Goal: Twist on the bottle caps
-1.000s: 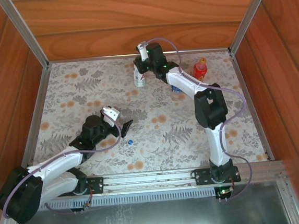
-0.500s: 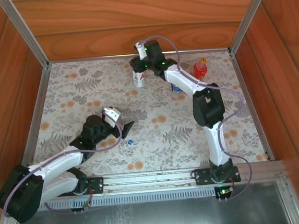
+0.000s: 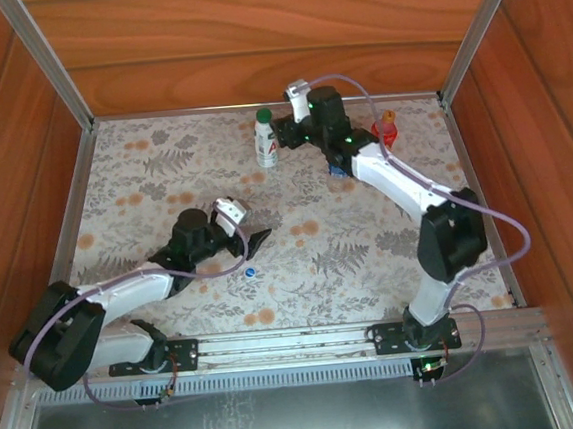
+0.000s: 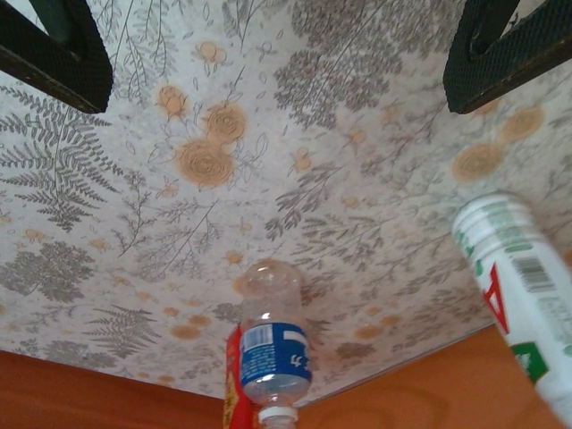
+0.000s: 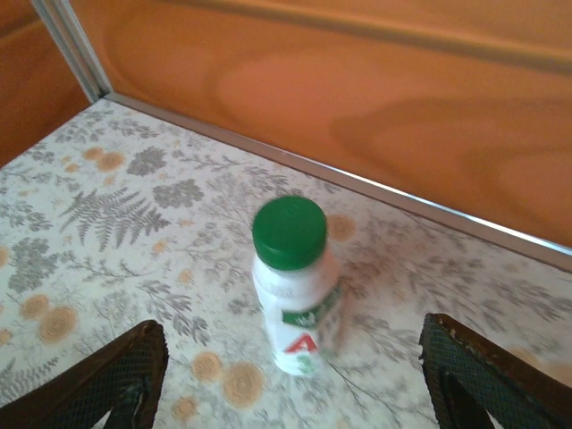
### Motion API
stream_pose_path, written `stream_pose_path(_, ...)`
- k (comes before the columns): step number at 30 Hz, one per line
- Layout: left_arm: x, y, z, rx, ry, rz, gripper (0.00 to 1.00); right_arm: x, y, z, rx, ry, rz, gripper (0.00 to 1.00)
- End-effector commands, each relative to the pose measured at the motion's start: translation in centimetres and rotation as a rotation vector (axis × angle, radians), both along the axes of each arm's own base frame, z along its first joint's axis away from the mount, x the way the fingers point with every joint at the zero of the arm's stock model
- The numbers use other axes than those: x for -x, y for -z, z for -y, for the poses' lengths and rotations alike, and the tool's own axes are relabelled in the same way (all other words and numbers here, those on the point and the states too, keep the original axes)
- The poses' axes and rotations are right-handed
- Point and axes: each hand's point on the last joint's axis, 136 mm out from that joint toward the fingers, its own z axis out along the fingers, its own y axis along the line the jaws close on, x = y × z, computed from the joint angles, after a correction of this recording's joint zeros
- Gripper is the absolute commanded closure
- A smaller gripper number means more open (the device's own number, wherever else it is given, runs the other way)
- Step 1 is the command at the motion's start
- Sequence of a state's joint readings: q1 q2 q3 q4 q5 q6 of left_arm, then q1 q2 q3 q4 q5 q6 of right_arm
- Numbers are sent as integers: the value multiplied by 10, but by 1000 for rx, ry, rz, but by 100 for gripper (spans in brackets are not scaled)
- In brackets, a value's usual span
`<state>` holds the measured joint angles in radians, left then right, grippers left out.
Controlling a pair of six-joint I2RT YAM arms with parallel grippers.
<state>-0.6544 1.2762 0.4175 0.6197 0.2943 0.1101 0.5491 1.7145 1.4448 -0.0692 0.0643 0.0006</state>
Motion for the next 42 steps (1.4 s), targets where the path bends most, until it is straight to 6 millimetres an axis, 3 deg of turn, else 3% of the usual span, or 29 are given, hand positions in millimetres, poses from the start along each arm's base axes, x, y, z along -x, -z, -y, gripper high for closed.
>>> stream_pose_path(1, -4, -24, 22, 44, 65, 75, 0, 12, 3, 39, 72, 113, 43, 20)
stream_pose_path(7, -13, -24, 50, 51, 114, 73, 0, 35, 28, 89, 123, 223, -24, 19)
stream_pose_path(15, -7, -20, 58, 43, 140, 73, 0, 20, 78, 131, 179, 349, -157, 20)
stream_pose_path(23, -6, -16, 53, 29, 124, 78, 0, -1, 101, 136, 160, 355, -212, 36)
stream_pose_path(24, -6, -15, 53, 27, 123, 75, 0, -3, 112, 136, 168, 357, -236, 40)
stream_pose_path(31, -8, -11, 55, 17, 127, 71, 0, 0, 122, 130, 161, 327, -264, 62)
stream_pose_path(36, -9, -11, 55, 18, 122, 70, 0, 7, 121, 128, 150, 310, -266, 68)
stream_pose_path(37, -10, -11, 54, 18, 116, 69, 0, 9, 107, 128, 132, 302, -244, 68)
stream_pose_path(42, -14, -9, 55, 25, 97, 52, 0, 29, 93, 116, 119, 242, -273, 69)
